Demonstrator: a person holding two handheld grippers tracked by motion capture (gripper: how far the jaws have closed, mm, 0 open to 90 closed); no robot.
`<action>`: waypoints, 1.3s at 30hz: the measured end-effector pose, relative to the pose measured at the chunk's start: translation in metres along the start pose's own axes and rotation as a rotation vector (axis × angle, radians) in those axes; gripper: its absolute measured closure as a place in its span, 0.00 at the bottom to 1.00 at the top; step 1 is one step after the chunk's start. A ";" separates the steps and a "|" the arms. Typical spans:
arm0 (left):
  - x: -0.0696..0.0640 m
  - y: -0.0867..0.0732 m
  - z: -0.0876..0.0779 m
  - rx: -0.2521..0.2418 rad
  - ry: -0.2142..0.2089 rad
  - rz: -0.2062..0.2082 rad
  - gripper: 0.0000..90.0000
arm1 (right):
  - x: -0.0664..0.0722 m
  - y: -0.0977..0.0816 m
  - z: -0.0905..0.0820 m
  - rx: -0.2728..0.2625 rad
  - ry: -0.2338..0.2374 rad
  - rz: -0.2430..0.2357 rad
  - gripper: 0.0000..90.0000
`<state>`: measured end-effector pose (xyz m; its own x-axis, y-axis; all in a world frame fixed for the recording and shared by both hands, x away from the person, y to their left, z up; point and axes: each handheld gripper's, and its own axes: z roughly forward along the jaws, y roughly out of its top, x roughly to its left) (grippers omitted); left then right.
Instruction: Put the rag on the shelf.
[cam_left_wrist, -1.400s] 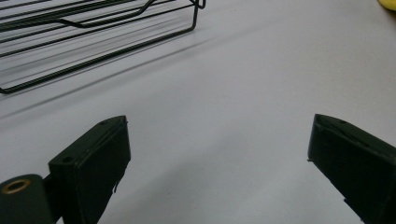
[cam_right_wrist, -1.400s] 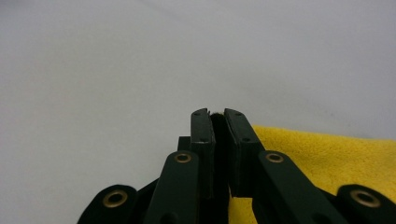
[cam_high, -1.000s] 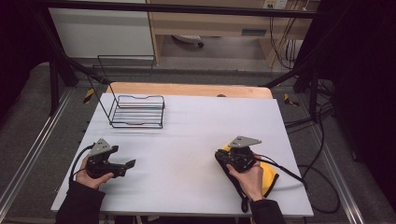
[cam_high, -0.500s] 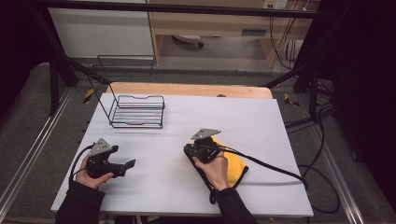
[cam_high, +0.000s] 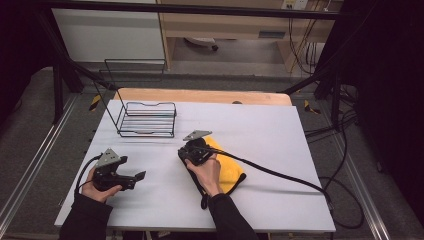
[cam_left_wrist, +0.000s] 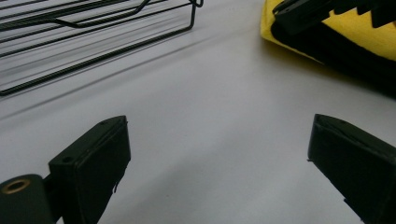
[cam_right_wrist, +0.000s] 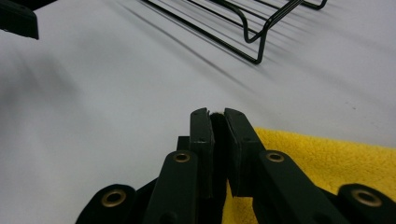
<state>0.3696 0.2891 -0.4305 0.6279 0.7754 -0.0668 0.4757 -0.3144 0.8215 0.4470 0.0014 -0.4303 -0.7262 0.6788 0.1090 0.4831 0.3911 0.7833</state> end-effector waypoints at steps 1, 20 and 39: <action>0.000 0.000 0.000 0.001 0.000 0.000 0.06 | 0.001 -0.001 0.004 0.006 -0.004 -0.006 0.91; -0.004 0.000 0.002 0.008 -0.009 0.006 0.06 | -0.009 0.009 -0.047 -0.078 -0.024 -0.067 0.35; -0.050 0.018 0.030 0.031 -0.057 -0.029 0.07 | -0.095 -0.095 -0.124 0.075 -0.085 0.071 0.49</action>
<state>0.3656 0.2279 -0.4292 0.6475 0.7520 -0.1233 0.5126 -0.3101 0.8007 0.4094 -0.1770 -0.4391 -0.6463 0.7555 0.1076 0.5696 0.3837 0.7269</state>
